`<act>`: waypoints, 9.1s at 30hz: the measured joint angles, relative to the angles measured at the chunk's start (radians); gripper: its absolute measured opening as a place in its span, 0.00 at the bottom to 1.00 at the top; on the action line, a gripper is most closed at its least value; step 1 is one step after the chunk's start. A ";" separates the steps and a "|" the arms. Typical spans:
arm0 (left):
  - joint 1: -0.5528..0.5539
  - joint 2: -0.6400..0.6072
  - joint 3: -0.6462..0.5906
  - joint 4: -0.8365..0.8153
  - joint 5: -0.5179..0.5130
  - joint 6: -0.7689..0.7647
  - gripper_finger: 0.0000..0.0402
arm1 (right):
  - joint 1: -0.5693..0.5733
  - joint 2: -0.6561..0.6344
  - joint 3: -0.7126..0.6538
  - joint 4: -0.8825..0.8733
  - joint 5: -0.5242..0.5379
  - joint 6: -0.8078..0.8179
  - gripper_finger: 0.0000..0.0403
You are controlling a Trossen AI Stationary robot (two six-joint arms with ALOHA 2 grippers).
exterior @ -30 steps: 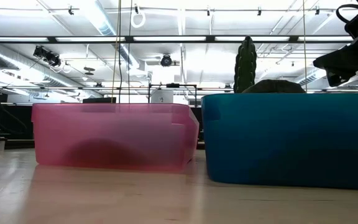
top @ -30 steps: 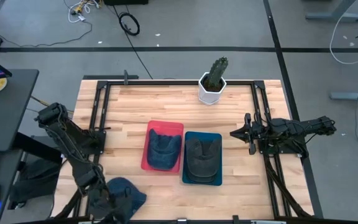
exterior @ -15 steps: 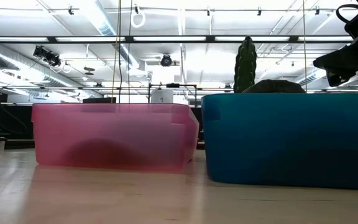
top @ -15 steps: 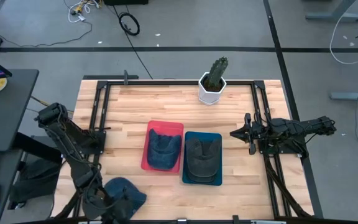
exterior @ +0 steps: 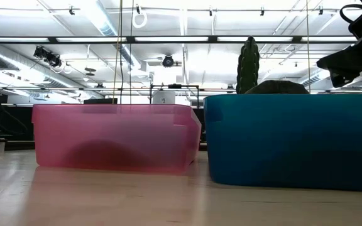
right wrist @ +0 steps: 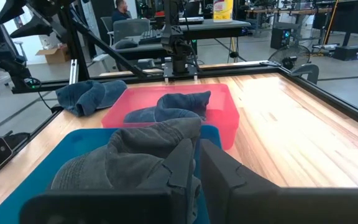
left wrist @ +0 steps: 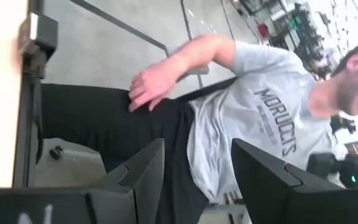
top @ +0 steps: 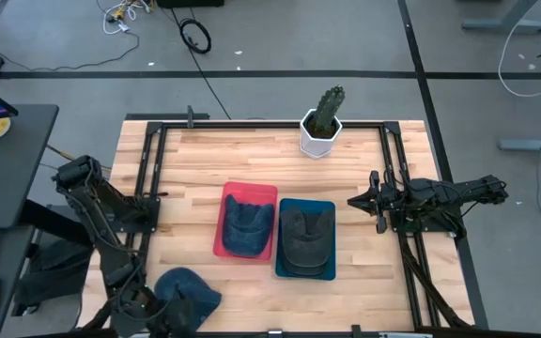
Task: Pick & Place hat
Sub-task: Put the blue cap into the red bin, then return to Home Position
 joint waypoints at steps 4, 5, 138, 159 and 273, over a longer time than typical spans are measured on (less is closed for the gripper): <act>-0.017 0.000 0.000 -0.042 -0.030 -0.044 0.47 | 0.000 0.000 0.000 0.000 0.000 0.000 0.09; -0.020 0.000 0.000 -0.061 -0.032 -0.071 0.47 | 0.000 0.000 0.000 0.000 0.000 0.000 0.09; 0.484 0.508 0.819 -1.617 -0.345 0.812 0.02 | 0.000 0.000 0.000 0.000 0.000 0.000 0.09; 0.754 0.509 0.589 -1.317 -0.427 0.925 0.02 | 0.000 0.000 0.000 0.000 0.000 0.000 0.09; 0.868 -0.833 -0.927 0.458 0.284 0.884 0.51 | 0.000 0.000 0.000 0.000 0.000 0.000 0.09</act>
